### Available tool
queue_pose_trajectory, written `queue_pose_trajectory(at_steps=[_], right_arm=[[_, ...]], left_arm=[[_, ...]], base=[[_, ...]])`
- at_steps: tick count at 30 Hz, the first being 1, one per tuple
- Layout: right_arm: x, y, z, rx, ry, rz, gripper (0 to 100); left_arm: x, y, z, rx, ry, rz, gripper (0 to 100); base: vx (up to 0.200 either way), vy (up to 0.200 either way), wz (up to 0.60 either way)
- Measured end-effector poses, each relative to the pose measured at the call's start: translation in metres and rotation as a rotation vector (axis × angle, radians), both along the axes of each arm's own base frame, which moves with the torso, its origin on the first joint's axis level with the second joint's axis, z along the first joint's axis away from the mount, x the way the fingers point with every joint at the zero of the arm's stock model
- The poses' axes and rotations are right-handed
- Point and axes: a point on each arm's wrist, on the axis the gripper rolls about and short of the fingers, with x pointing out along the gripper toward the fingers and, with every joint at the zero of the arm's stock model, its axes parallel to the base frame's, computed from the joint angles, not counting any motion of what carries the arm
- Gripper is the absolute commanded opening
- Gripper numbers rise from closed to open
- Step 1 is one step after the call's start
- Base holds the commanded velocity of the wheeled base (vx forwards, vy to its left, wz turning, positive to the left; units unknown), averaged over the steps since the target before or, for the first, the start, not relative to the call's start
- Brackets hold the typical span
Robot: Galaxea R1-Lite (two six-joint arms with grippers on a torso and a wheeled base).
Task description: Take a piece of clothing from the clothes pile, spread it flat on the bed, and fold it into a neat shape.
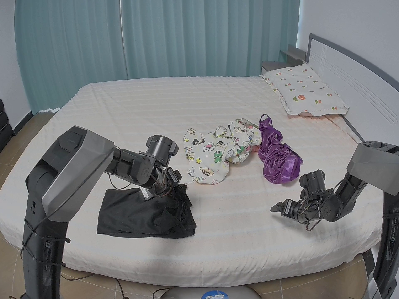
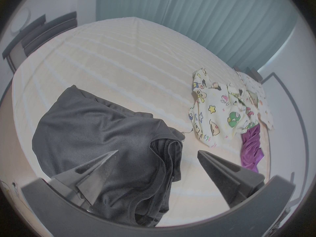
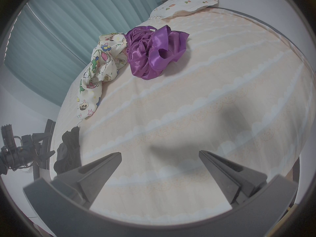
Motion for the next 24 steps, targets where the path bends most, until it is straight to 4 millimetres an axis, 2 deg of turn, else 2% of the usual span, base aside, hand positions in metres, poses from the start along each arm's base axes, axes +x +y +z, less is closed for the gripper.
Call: queue_pose_trajectory(at_steps=[4, 8, 11, 17, 21, 24], right_arm=[[-0.001, 0.0, -0.001, -0.001, 0.003, 0.0, 100], [-0.001, 0.001, -0.001, -0.002, 0.004, 0.003, 100], [-0.001, 0.001, -0.001, -0.002, 0.005, 0.004, 100], [-0.002, 0.002, -0.001, -0.002, 0.006, 0.007, 100], [-0.002, 0.005, -0.001, -0.002, 0.005, 0.013, 100], [-0.003, 0.009, -0.001, -0.001, 0.005, 0.023, 100]], left_arm=[[-0.008, 0.021, 0.01, -0.099, 0.053, -0.006, 100], [-0.015, 0.057, 0.011, -0.149, 0.11, 0.057, 100], [-0.022, 0.076, 0.01, -0.203, 0.151, 0.116, 100], [-0.031, 0.097, 0.011, -0.302, 0.203, 0.199, 100], [-0.034, 0.101, 0.017, -0.315, 0.198, 0.203, 100], [-0.034, 0.104, 0.019, -0.321, 0.195, 0.206, 100]], base=[[0.0, 0.0, 0.0], [0.0, 0.0, 0.0], [0.0, 0.0, 0.0], [0.0, 0.0, 0.0], [0.0, 0.0, 0.0], [0.0, 0.2, 0.0]])
